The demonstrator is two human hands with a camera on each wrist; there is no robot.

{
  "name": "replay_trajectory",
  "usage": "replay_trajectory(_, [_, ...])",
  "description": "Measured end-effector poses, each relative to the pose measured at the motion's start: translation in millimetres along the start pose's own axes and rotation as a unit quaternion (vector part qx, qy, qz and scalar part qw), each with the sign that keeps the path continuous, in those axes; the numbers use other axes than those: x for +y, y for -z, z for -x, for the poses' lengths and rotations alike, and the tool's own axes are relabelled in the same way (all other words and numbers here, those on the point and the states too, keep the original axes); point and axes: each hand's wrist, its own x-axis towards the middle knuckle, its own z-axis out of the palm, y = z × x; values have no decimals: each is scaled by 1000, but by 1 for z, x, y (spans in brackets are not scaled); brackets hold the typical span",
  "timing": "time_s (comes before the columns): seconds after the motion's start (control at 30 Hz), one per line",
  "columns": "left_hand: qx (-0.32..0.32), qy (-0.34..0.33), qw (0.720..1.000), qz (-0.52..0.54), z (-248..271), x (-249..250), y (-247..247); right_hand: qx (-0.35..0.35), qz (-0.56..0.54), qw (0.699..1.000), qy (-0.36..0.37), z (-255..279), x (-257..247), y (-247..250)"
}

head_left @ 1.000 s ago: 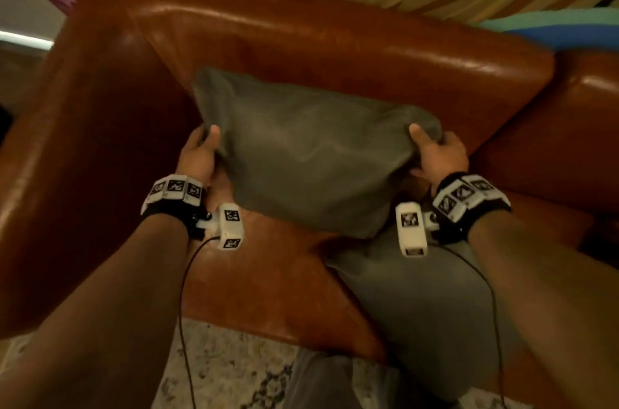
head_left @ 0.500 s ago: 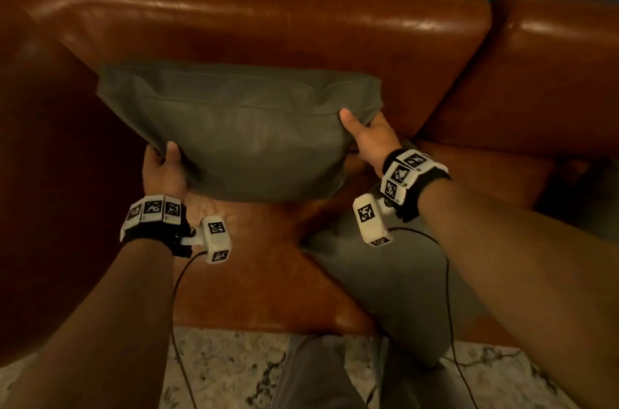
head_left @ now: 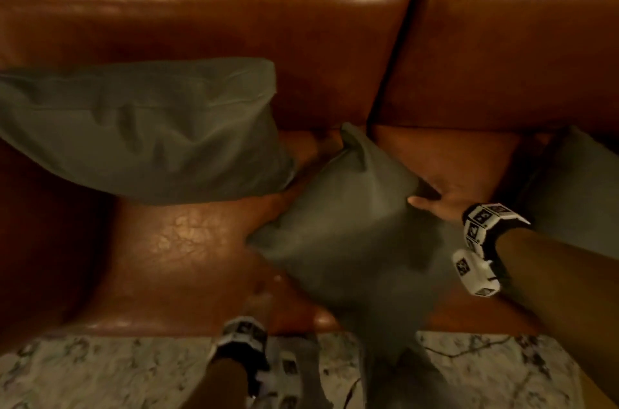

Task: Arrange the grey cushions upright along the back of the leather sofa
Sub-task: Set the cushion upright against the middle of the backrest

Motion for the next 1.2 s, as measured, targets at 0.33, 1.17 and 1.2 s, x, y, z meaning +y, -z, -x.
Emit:
replay_trajectory(0.33, [105,19,979,173,-55,115,-83,5,-171,978,-122,52,113,-64])
replay_trajectory(1.17, [126,-40,894,428,-45,135,-55,93,-356,927,-75,7,110,10])
replay_trajectory(1.2, [137,-82,897,411,-34,155,-45,112,-387,912,-79,10,116,11])
